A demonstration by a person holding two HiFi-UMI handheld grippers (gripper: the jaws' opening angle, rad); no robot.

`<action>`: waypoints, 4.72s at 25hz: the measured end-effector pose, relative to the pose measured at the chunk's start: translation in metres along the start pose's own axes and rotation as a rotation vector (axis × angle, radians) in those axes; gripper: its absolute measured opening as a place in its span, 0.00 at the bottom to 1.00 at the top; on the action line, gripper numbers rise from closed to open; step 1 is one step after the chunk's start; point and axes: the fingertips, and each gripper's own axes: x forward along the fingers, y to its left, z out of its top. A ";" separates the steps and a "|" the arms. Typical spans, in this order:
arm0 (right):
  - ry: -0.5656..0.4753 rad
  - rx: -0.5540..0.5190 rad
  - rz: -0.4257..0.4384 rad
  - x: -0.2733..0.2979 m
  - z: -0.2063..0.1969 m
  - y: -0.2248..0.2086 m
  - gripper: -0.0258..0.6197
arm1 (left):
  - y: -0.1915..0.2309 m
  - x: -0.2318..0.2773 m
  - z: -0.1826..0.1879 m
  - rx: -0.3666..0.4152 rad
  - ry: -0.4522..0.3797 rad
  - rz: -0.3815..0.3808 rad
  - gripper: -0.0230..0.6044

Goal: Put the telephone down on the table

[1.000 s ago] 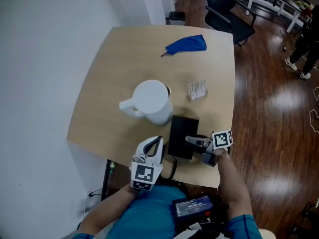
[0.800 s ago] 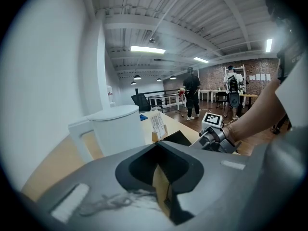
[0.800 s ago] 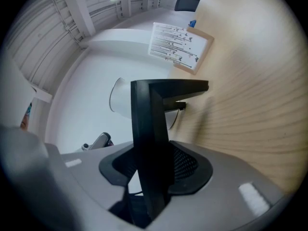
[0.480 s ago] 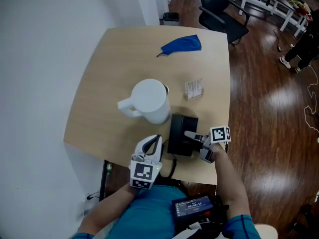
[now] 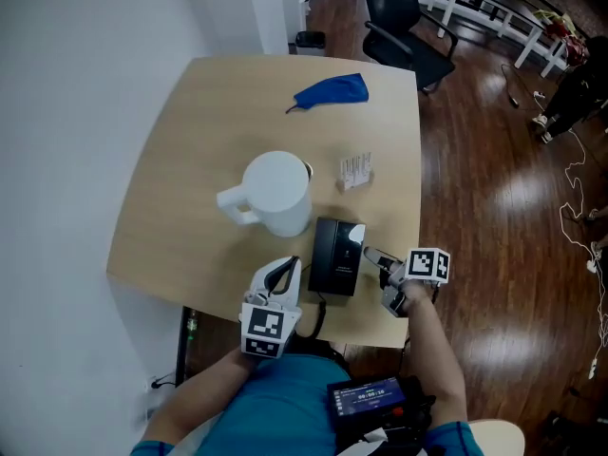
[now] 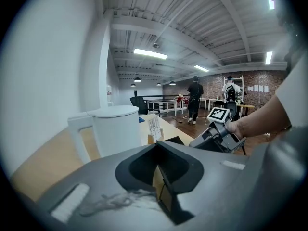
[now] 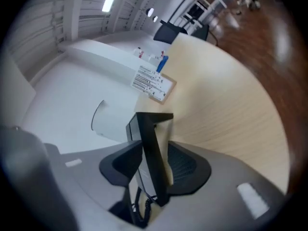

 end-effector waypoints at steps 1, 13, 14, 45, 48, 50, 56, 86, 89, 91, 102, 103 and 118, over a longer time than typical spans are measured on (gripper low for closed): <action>-0.029 -0.053 -0.051 -0.009 0.002 0.002 0.27 | -0.001 0.001 -0.001 -0.006 0.001 -0.006 0.06; -0.352 -0.609 -0.545 -0.060 -0.008 0.074 0.03 | -0.030 0.000 0.003 0.027 -0.041 -0.168 0.06; -0.373 -0.587 -0.536 -0.058 -0.013 0.077 0.03 | -0.031 -0.001 0.004 0.035 -0.050 -0.182 0.06; -0.656 -0.513 -0.723 -0.047 -0.172 0.197 0.03 | 0.013 -0.141 -0.016 0.072 -0.192 -0.424 0.06; -0.662 -0.516 -0.755 -0.048 -0.190 0.205 0.03 | 0.013 -0.158 -0.024 0.061 -0.191 -0.447 0.06; -0.654 -0.515 -0.772 -0.045 -0.202 0.207 0.03 | 0.014 -0.166 -0.032 0.047 -0.184 -0.461 0.06; -0.627 -0.511 -0.787 -0.043 -0.233 0.214 0.03 | 0.016 -0.176 -0.050 0.002 -0.152 -0.481 0.06; -0.691 -0.641 -0.669 -0.109 -0.316 0.185 0.03 | -0.082 -0.238 -0.106 0.102 -0.071 -0.427 0.06; -0.683 -0.650 -0.646 -0.106 -0.321 0.181 0.03 | -0.079 -0.246 -0.115 0.105 -0.048 -0.383 0.06; -0.679 -0.663 -0.642 -0.107 -0.321 0.180 0.03 | -0.076 -0.248 -0.111 0.104 -0.061 -0.362 0.06; -0.736 -0.702 -0.715 -0.127 -0.318 0.215 0.03 | -0.069 -0.256 -0.077 0.099 -0.154 -0.388 0.06; -0.733 -0.706 -0.719 -0.124 -0.318 0.218 0.03 | -0.067 -0.255 -0.076 0.096 -0.160 -0.392 0.06; -0.719 -0.744 -0.754 -0.095 -0.322 0.236 0.03 | -0.030 -0.258 -0.077 0.091 -0.192 -0.405 0.06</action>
